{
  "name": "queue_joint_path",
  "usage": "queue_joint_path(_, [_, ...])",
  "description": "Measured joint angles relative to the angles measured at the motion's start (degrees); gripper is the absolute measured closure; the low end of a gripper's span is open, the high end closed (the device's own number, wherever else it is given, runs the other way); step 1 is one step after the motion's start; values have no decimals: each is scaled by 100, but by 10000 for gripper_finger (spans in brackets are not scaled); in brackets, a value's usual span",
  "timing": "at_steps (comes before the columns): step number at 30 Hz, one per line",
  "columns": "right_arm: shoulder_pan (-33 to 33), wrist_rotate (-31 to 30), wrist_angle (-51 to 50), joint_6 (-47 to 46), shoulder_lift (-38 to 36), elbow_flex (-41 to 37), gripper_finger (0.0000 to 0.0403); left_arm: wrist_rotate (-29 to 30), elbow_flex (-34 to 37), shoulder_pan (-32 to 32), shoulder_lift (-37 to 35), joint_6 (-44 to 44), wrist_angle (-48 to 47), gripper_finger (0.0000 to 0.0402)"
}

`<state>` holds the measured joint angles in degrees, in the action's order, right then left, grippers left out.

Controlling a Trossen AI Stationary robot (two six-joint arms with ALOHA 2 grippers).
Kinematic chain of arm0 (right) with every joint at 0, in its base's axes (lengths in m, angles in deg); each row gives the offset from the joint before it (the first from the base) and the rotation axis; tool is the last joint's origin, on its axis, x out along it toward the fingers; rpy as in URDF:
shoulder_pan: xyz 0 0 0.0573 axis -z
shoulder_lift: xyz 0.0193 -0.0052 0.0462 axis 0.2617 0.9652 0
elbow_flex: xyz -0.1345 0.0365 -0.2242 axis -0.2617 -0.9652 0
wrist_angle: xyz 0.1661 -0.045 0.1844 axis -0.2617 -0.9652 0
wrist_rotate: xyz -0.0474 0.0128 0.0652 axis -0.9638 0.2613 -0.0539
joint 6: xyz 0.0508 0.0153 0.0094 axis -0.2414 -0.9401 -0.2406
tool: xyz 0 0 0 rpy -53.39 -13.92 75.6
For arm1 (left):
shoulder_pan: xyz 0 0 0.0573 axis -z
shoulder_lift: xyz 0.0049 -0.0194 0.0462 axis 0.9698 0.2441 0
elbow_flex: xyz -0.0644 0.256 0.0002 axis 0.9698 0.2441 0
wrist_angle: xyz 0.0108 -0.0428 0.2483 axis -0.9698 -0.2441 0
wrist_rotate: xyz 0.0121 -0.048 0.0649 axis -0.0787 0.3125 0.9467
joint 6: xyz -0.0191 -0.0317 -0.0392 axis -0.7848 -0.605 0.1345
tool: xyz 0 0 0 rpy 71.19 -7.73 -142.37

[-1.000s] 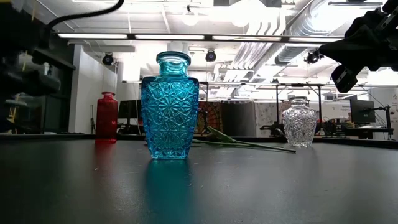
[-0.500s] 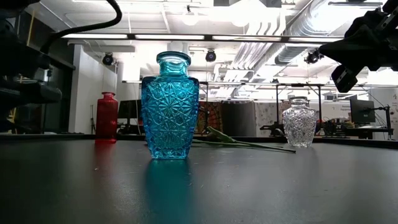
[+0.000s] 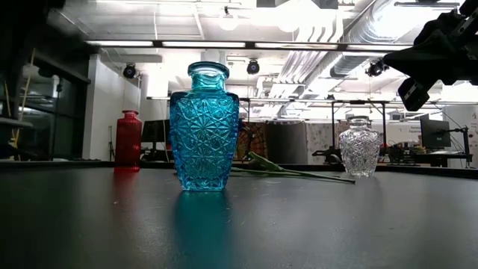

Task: Sort flowers into vase by color
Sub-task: Put the top left dark red flower into the red vase

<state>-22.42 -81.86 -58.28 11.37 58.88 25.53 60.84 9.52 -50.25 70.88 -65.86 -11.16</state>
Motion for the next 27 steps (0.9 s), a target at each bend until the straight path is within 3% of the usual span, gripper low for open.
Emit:
queue_joint_path(3, [0, 0, -1, 0, 0, 0, 402, 115, -563, -394, -496, -95, -755, 399])
queue_joint_path(10, [0, 2, -2, 0, -2, 0, 402, 670, -1538, -1376, -1041, -1342, -772, 401])
queue_joint_path(14, [-1, 2, 0, 0, -1, 0, 402, 740, -1523, -2103, -966, -2833, -540, 401])
queue_joint_path(18, [-2, 1, -1, -1, -2, -1, 402, 162, -1064, -2489, -1003, -3752, 171, 401])
queue_joint_path(22, [-2, 0, 0, 0, -2, -2, 402, -345, -724, -2723, -1047, -3460, 495, 402])
queue_joint_path(27, [-2, 0, 1, -1, 0, -1, 402, -466, -510, -2266, -930, -1226, 66, 401])
